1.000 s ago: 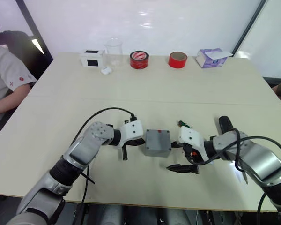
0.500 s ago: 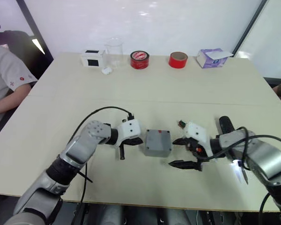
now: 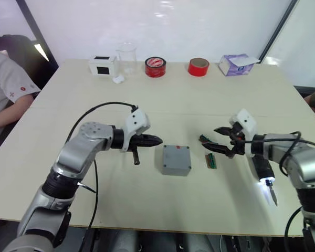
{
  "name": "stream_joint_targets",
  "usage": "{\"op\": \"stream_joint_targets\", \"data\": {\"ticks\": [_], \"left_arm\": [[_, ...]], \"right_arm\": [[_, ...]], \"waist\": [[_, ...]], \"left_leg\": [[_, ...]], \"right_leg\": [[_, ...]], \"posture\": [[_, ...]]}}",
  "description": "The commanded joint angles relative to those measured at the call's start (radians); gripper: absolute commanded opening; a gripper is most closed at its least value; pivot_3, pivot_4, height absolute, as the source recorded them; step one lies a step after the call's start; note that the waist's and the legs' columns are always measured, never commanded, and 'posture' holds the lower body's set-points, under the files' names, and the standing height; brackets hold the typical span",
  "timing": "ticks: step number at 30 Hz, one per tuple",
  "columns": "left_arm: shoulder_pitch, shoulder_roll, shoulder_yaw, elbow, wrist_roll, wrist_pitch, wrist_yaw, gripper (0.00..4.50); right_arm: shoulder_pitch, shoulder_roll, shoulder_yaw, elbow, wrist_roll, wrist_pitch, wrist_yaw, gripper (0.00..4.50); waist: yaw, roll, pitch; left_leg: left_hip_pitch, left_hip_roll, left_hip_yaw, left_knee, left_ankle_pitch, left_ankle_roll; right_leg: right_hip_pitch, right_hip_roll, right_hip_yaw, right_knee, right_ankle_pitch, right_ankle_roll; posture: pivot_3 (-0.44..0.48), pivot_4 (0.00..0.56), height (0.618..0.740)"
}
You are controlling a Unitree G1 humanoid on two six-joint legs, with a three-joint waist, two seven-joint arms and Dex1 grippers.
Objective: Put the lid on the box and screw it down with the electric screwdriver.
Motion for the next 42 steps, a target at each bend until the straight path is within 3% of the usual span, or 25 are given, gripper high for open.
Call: {"op": "stream_joint_targets", "data": {"ticks": [1,4,20,23,26,36,42], "left_arm": [[-0.001,0.003,0.013,-0.053,-0.026,0.006,0.019,0.00],[0.015,0.012,0.006,-0.067,-0.030,0.006,0.027,0.00],[0.016,0.023,-0.020,-0.059,-0.019,-0.016,0.052,0.00],[0.015,0.021,-0.022,-0.058,-0.019,-0.017,0.057,0.00],[0.014,0.022,-0.023,-0.059,-0.022,-0.017,0.062,0.00],[0.016,0.022,-0.020,-0.062,-0.028,-0.013,0.074,0.00],[0.017,0.022,-0.017,-0.058,-0.030,-0.014,0.075,0.00]], "right_arm": [[-0.011,0.016,0.003,0.047,-0.046,-0.095,0.000,2.81],[-0.021,0.028,0.007,0.075,-0.053,-0.114,0.005,1.75],[-0.042,0.061,0.015,0.155,-0.093,-0.162,0.001,1.75],[-0.045,0.067,0.018,0.163,-0.106,-0.170,-0.001,1.14],[-0.050,0.072,0.019,0.170,-0.111,-0.175,-0.002,0.02],[-0.065,0.076,0.012,0.180,-0.118,-0.177,0.000,0.02],[-0.050,0.070,-0.036,0.098,-0.069,-0.102,-0.016,0.02]], "waist": [[0.001,0.000,0.000],[0.000,0.000,0.000],[0.001,0.000,0.000],[0.001,0.000,0.000],[0.000,0.000,0.000],[0.000,0.000,0.000],[0.000,0.000,0.000]], "left_leg": [[0.000,0.000,0.000,0.000,0.000,0.000],[0.000,0.000,0.000,0.000,0.000,0.000],[0.000,0.000,0.000,0.000,0.000,0.000],[0.000,0.000,0.000,0.000,0.000,0.000],[0.000,0.000,0.000,0.000,0.000,0.000],[0.000,0.000,0.000,0.000,0.000,0.000],[0.000,0.000,0.000,0.000,0.000,0.000]], "right_leg": [[0.000,0.000,0.000,0.000,0.000,0.000],[0.000,0.000,0.000,0.000,0.000,0.000],[0.000,0.000,0.000,0.000,0.000,0.000],[0.000,0.000,0.000,0.000,0.000,0.000],[0.000,0.000,0.000,0.000,0.000,0.000],[0.000,0.000,0.000,0.000,0.000,0.000],[0.000,0.000,0.000,0.000,0.000,0.000]], "posture": [[0.000,0.150,0.740],[0.000,0.150,0.740],[0.000,0.150,0.740],[0.000,0.150,0.740],[0.000,0.150,0.740],[0.000,0.150,0.740],[0.000,0.150,0.740]]}}
